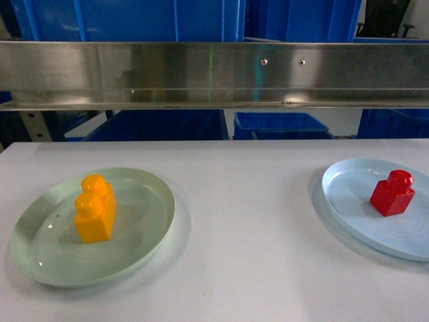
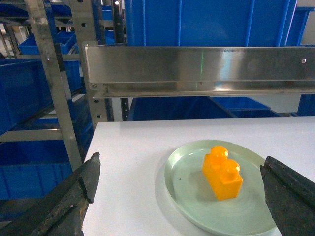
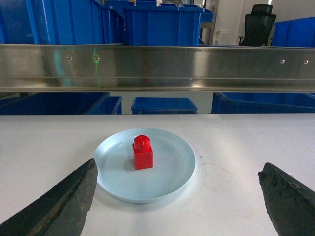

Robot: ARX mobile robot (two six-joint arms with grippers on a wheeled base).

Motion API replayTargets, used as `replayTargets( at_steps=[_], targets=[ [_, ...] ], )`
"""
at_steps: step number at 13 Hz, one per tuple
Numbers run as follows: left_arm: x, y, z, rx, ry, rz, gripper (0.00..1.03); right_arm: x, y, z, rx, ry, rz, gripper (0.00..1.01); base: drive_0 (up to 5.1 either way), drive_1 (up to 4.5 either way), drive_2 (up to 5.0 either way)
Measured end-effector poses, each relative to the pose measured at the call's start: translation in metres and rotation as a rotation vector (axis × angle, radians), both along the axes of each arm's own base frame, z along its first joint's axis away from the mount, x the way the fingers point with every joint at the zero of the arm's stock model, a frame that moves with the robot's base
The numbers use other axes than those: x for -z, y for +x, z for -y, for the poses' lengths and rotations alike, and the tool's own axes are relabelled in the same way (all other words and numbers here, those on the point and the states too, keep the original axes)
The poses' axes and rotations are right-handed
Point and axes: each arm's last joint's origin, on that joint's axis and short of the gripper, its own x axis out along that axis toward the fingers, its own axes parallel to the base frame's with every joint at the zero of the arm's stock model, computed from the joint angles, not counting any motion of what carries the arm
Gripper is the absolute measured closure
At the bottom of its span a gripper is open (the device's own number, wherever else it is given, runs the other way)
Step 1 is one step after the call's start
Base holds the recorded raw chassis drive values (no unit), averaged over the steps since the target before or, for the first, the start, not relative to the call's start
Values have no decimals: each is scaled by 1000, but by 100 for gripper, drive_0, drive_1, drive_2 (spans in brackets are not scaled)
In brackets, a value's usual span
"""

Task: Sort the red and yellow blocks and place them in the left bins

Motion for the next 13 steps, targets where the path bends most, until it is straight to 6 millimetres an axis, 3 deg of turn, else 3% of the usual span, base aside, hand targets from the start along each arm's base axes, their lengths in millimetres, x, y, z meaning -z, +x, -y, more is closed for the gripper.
replayTargets(
  at_steps=[7, 8, 9, 10, 11, 12, 13],
  targets=[
    [1, 0, 1, 0, 1, -14, 5, 0, 0, 0, -5, 3, -7, 3, 0, 0, 0],
    [-5, 4, 8, 31, 7, -59, 5, -5, 4, 1, -40, 23, -69, 4, 0, 0, 0],
    [-31, 13, 13, 103, 3, -39, 5, -28, 13, 2, -58, 38, -54, 5, 0, 0, 0],
    [-89, 35, 9, 88, -5, 67, 5, -93, 35, 2, -97, 53, 91, 3, 0, 0, 0],
    [-121, 55, 7, 62, -5, 111, 5, -127, 55, -1, -127, 51, 158, 3, 0, 0, 0],
    [-137, 88, 8, 67, -9, 42, 5, -148, 90, -10, -156, 57, 147, 3, 0, 0, 0],
    [-129, 131, 14, 80, -21, -128, 5, -141, 136, -20, -171, 65, 15, 3, 0, 0, 0]
  ],
)
